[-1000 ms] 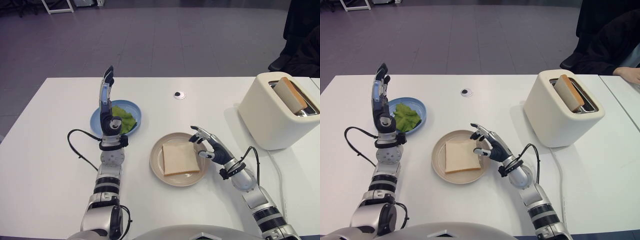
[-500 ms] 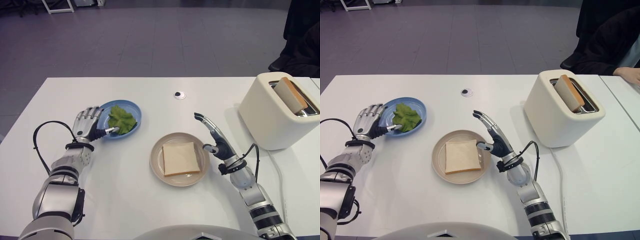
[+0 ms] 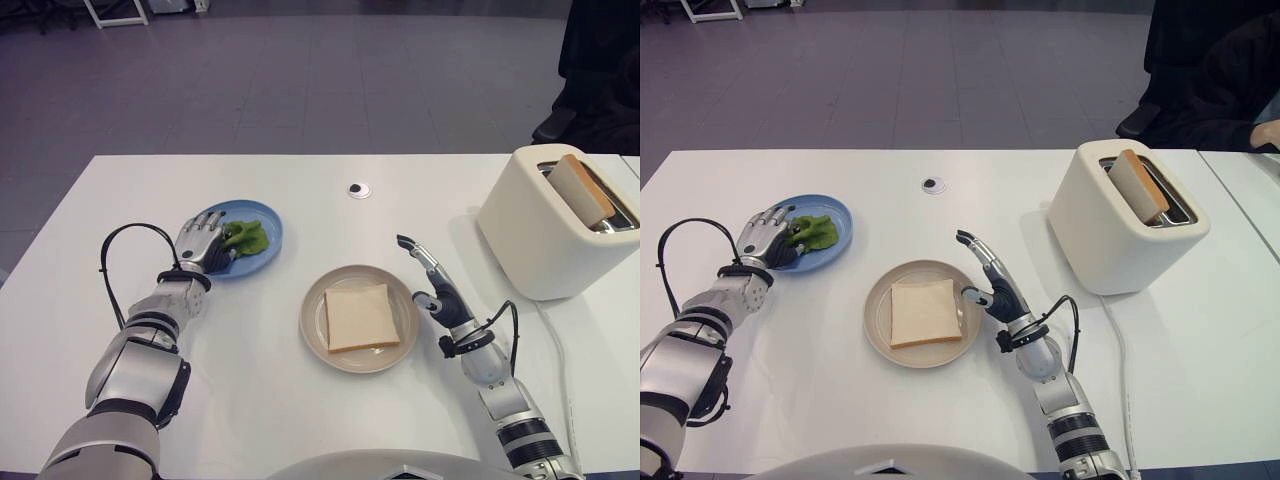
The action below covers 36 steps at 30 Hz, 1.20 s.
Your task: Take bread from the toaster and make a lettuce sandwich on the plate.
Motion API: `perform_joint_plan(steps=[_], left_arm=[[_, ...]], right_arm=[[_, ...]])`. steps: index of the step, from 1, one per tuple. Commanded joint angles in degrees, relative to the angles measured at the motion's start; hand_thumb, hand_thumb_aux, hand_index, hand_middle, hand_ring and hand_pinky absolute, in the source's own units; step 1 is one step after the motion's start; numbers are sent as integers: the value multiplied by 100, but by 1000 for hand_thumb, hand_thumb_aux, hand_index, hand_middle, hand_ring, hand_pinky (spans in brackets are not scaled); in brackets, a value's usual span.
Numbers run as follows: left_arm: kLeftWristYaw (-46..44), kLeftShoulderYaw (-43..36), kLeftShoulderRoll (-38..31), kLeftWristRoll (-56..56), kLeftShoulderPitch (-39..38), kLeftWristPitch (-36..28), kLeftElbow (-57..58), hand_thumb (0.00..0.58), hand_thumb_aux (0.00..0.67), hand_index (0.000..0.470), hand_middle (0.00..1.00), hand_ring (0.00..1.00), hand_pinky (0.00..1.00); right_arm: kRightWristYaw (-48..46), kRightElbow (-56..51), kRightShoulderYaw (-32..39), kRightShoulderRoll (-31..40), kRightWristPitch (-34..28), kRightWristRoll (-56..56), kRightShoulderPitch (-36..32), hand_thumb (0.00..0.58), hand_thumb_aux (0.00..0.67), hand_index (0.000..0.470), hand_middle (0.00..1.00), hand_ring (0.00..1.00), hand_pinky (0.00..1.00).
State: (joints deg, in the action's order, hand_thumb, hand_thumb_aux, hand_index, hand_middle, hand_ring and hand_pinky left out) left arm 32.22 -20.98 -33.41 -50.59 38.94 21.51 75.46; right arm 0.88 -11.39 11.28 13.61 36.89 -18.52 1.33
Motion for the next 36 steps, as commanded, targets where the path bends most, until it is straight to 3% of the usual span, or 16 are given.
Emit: perform_joint_plan(steps=[1, 5, 9, 14, 19, 24, 29, 30, 31, 32, 33, 34, 36], left_arm=[[-41, -193, 46, 99, -160, 141, 41, 580, 670, 470, 0, 0, 0], [388, -125, -101, 385, -157, 491, -206, 580, 670, 470, 0, 0, 0], [635, -17, -184, 707, -429, 1454, -1472, 580, 670, 470, 0, 0, 0], [-478, -23, -167, 1281, -1373, 2054, -4176, 580, 670, 470, 0, 0, 0], [-1892, -247, -63, 1845, -2185, 2132, -5641, 580, 670, 470, 0, 0, 0], [-2950, -525, 29, 2014, -2680, 2131, -6085, 580, 670, 470, 0, 0, 0], [-3352, -535, 166, 1919, -2755, 2041, -5734, 580, 667, 468, 0, 0, 0], [-3344, -526, 188, 1842, -2734, 2015, -5643, 573, 599, 420, 0, 0, 0], [-3307, -494, 198, 1760, -2696, 1984, -5566, 538, 489, 343, 0, 0, 0], [-3249, -443, 200, 1688, -2656, 1948, -5515, 500, 420, 295, 0, 0, 0], [-3187, -381, 205, 1634, -2623, 1913, -5490, 183, 116, 81, 0, 0, 0], [-3137, -320, 207, 1595, -2601, 1887, -5493, 0, 0, 0, 0, 0, 0], [-3022, -220, 193, 1470, -2581, 1855, -5581, 0, 0, 0, 0, 0, 0]], right_arm=[[-2, -56, -29, -21, 21, 29, -2, 0, 0, 0, 0, 0, 0], [18, -55, -25, -47, 42, 16, -7, 0, 0, 0, 0, 0, 0], [28, 54, -90, -37, 68, 71, 4, 0, 0, 0, 0, 0, 0], [15, 209, -218, -4, 130, 174, -26, 0, 0, 0, 0, 0, 0], [-87, 535, -428, 128, 176, 345, -64, 0, 0, 0, 0, 0, 0], [-235, 1022, -754, 354, 138, 558, -123, 0, 0, 0, 0, 0, 0], [-310, 980, -826, 369, 106, 557, -238, 0, 0, 0, 0, 0, 0], [-320, 971, -819, 359, 109, 547, -249, 0, 0, 0, 0, 0, 0], [-332, 983, -817, 353, 109, 546, -250, 0, 0, 0, 0, 0, 0], [-341, 997, -819, 351, 111, 549, -246, 0, 0, 0, 0, 0, 0], [-348, 1012, -825, 354, 118, 551, -236, 0, 0, 0, 0, 0, 0], [-354, 1030, -837, 360, 123, 556, -225, 0, 0, 0, 0, 0, 0], [-351, 1078, -915, 410, 166, 557, -192, 0, 0, 0, 0, 0, 0]])
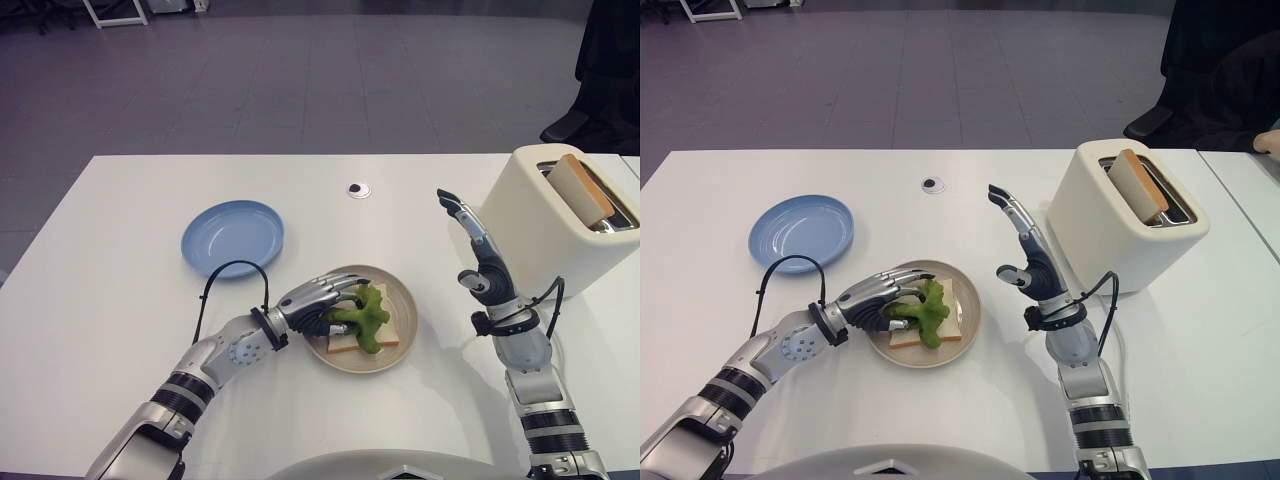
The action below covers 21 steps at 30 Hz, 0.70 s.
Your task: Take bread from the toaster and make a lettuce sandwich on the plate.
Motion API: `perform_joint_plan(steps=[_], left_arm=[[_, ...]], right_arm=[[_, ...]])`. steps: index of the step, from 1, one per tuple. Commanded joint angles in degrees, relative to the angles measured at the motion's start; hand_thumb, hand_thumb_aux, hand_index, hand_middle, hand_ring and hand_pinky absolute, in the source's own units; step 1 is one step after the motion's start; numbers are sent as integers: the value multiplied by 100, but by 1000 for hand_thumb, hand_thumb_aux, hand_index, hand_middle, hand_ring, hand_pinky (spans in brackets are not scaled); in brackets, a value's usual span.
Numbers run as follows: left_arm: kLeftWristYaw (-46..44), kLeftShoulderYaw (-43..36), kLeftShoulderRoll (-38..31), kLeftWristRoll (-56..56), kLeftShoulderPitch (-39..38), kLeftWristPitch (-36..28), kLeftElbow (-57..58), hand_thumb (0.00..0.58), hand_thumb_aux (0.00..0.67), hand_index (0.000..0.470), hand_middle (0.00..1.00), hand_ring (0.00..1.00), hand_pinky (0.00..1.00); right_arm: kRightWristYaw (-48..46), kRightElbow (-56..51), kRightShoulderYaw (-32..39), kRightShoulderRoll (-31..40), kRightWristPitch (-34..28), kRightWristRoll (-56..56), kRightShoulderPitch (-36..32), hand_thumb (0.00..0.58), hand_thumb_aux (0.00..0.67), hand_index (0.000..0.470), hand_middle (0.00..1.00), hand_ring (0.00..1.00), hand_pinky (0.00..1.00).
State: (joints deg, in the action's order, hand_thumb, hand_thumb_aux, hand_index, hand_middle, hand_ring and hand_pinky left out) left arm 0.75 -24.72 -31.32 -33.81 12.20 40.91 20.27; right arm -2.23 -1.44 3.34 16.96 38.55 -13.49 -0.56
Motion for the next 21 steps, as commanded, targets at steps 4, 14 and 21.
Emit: perform_joint_plan(steps=[4, 14, 21], left_arm=[[228, 323, -14, -304, 42, -132, -364, 0, 0, 0, 0, 0, 0], [567, 735, 63, -332, -49, -270, -756, 0, 0, 0, 0, 0, 0], [1105, 1260, 319, -4, -291, -13, -1210, 0, 0, 0, 0, 0, 0]], right_arm=[[241, 565, -937, 409, 25, -121, 107, 0, 0, 0, 0, 0, 0], [1474, 785, -3292, 1769, -1858, -2569, -123, 0, 0, 0, 0, 0, 0], [1484, -780, -2445, 2399, -2657, -3163, -360, 0, 0, 0, 0, 0, 0]])
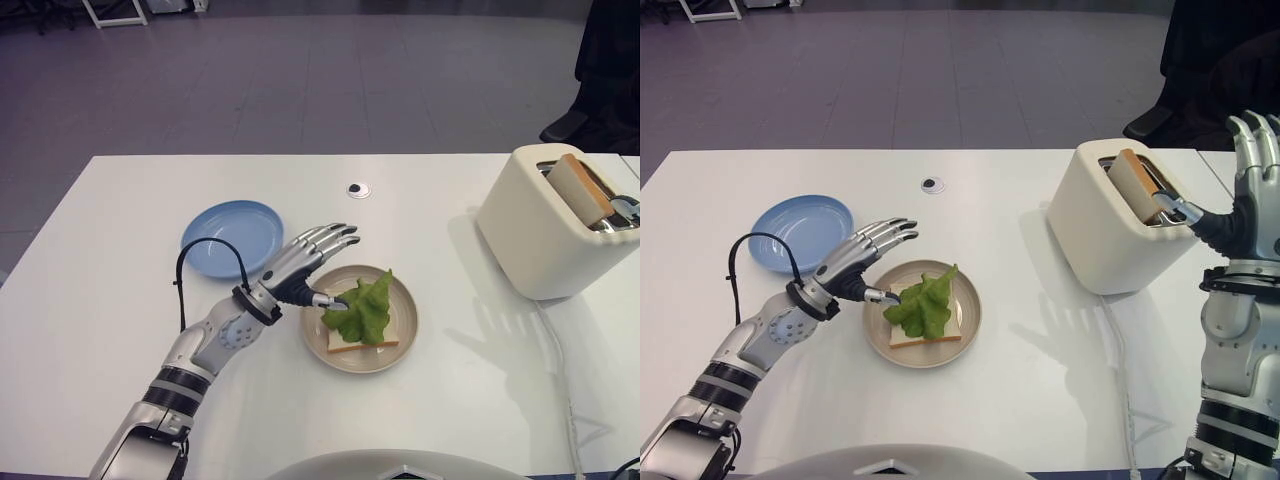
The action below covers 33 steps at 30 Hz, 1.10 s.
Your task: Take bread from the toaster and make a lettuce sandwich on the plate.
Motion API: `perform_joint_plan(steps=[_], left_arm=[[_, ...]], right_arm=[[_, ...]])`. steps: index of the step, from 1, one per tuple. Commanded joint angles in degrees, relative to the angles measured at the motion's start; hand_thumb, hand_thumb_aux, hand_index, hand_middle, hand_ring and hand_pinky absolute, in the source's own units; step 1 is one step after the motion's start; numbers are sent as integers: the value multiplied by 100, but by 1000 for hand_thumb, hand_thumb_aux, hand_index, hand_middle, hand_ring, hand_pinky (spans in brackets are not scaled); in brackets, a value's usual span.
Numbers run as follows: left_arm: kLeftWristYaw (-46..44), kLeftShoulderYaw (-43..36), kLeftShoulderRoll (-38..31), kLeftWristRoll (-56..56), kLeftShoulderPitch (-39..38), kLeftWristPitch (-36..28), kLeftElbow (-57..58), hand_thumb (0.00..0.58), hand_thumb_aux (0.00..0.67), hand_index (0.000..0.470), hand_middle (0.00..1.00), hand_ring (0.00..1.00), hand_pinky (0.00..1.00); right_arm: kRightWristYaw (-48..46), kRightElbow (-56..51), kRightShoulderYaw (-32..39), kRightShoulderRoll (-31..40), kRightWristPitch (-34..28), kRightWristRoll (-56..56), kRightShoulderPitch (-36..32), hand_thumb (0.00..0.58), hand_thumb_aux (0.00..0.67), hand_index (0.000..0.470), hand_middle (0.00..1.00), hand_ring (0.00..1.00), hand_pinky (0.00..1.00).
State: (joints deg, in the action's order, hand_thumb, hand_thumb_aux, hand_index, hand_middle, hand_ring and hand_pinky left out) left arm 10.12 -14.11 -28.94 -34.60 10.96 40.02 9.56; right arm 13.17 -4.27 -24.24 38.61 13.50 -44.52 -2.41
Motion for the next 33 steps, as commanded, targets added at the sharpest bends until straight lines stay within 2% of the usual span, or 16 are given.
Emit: perform_joint_plan(steps=[1, 6, 7, 8, 9, 10, 12, 13, 14, 15, 20, 25, 29, 33], left_arm=[[208, 258, 103, 82, -190, 74, -159, 0, 0, 0, 0, 0, 0], [258, 370, 162, 23, -230, 34, -121, 0, 0, 0, 0, 0, 0], [253, 382, 166, 19, -239, 32, -114, 0, 0, 0, 0, 0, 0], [246, 390, 168, 19, -239, 28, -105, 0, 0, 0, 0, 0, 0], [237, 397, 172, 24, -240, 25, -102, 0, 0, 0, 0, 0, 0], [232, 402, 177, 29, -244, 24, -101, 0, 0, 0, 0, 0, 0], [228, 392, 202, 29, -260, 21, -105, 0, 0, 0, 0, 0, 0], [228, 387, 210, 26, -270, 23, -100, 0, 0, 0, 0, 0, 0], [225, 388, 214, 29, -280, 22, -95, 0, 0, 0, 0, 0, 0], [225, 394, 214, 32, -291, 22, -91, 0, 0, 0, 0, 0, 0], [252, 419, 246, 53, -289, 14, -53, 0, 0, 0, 0, 0, 0], [578, 609, 378, 134, -251, 51, 216, 0, 0, 0, 0, 0, 0], [978, 857, 421, 241, -282, 440, 219, 0, 0, 0, 0, 0, 0], [1203, 1066, 425, 314, -347, 859, 107, 0, 0, 0, 0, 0, 0]], right_arm=[[-68, -670, 432, 299, -167, -28, -234, 0, 0, 0, 0, 0, 0], [-78, -1117, 841, 497, -187, 131, -332, 0, 0, 0, 0, 0, 0], [-88, -1143, 894, 520, -169, 178, -341, 112, 68, 48, 0, 0, 0], [-104, -1168, 956, 551, -157, 226, -356, 519, 452, 317, 0, 0, 0], [-153, -1210, 1025, 581, -132, 287, -380, 580, 670, 470, 102, 102, 102], [-189, -1257, 1102, 618, -120, 322, -402, 580, 670, 470, 184, 184, 184], [-231, -1326, 1206, 668, -35, 463, -442, 580, 670, 470, 455, 455, 455], [-214, -1278, 1218, 677, 10, 536, -438, 580, 670, 470, 620, 620, 620], [-195, -1200, 1219, 674, 43, 603, -433, 580, 670, 470, 894, 894, 894], [-165, -1110, 1215, 665, 81, 653, -418, 580, 670, 470, 1000, 1000, 1000], [289, -328, 1056, 531, 250, 747, -341, 580, 670, 470, 1000, 1000, 1000], [1212, 1277, 800, 168, 535, 590, -580, 580, 670, 470, 1000, 1000, 1000], [567, 2022, 1114, -206, 778, 1659, -690, 580, 670, 470, 1000, 1000, 1000], [-841, 1809, 2110, -690, 818, 3309, -732, 580, 670, 470, 1000, 1000, 1000]])
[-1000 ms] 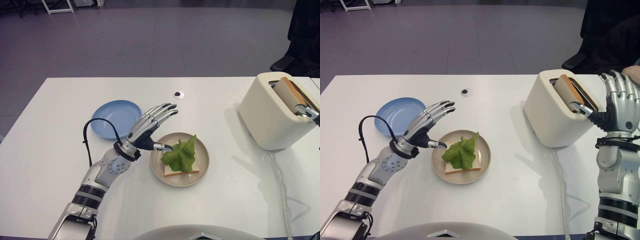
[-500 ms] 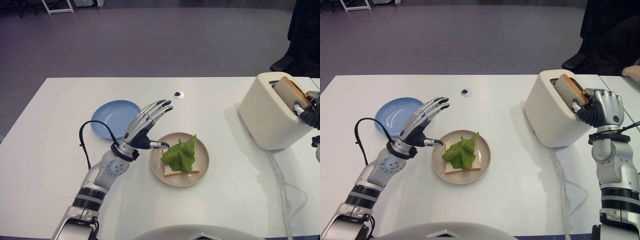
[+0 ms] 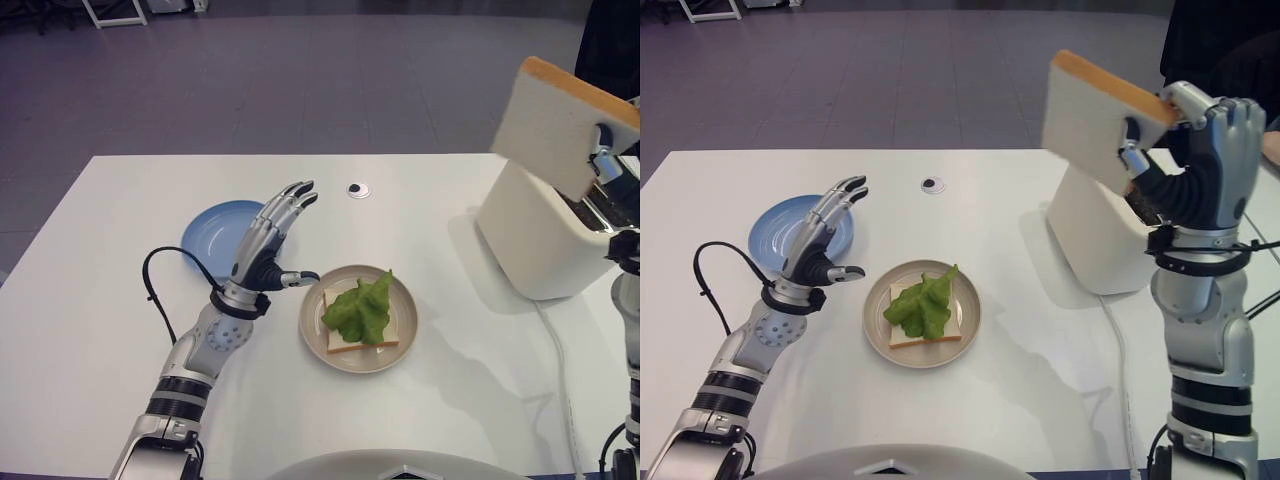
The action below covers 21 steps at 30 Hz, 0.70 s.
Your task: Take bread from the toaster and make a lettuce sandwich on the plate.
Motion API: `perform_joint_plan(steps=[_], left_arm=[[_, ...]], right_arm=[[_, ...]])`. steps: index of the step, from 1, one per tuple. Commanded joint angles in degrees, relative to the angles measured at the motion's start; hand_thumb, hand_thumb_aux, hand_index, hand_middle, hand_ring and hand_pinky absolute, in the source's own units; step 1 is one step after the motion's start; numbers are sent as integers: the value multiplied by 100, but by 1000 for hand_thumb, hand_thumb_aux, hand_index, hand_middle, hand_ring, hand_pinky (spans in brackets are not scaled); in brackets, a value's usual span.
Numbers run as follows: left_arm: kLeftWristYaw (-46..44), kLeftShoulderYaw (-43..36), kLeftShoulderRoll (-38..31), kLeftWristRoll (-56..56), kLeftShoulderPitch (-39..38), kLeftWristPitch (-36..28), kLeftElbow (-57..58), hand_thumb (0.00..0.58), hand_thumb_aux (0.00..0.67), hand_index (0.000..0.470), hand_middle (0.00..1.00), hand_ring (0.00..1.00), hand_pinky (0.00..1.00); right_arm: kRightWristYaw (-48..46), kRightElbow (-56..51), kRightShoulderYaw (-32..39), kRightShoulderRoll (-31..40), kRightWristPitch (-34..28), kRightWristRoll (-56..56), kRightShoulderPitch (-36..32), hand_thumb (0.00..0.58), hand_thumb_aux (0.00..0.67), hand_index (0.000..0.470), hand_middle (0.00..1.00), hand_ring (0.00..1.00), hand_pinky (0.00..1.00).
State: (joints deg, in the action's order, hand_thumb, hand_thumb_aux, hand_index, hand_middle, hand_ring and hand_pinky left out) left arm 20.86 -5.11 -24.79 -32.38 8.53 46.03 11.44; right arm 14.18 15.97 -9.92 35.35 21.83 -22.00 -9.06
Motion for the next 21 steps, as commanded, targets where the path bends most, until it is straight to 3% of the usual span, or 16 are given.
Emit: perform_joint_plan(steps=[1, 8, 14, 21], left_arm=[[178, 213, 23, 88, -107, 354, -123, 0, 0, 0, 0, 0, 0], [557, 902, 47, -73, -287, 701, -646, 0, 0, 0, 0, 0, 0], [700, 804, -37, -1056, -490, 813, -736, 0, 0, 0, 0, 0, 0], [298, -59, -182, -2235, -878, 1197, -1515, 9, 5, 4, 0, 0, 0]], right_arm=[[-1250, -377, 916, -537, -49, 1390, -39, 580, 670, 470, 1000, 1000, 1000], [-2973, -1164, 2430, -1682, -540, 2550, 476, 580, 670, 470, 1000, 1000, 1000], [-3449, -971, 2343, -1768, -863, 2752, 429, 580, 670, 470, 1000, 1000, 1000], [-3418, -1861, 2370, -1781, -851, 2086, 162, 580, 670, 470, 1000, 1000, 1000]])
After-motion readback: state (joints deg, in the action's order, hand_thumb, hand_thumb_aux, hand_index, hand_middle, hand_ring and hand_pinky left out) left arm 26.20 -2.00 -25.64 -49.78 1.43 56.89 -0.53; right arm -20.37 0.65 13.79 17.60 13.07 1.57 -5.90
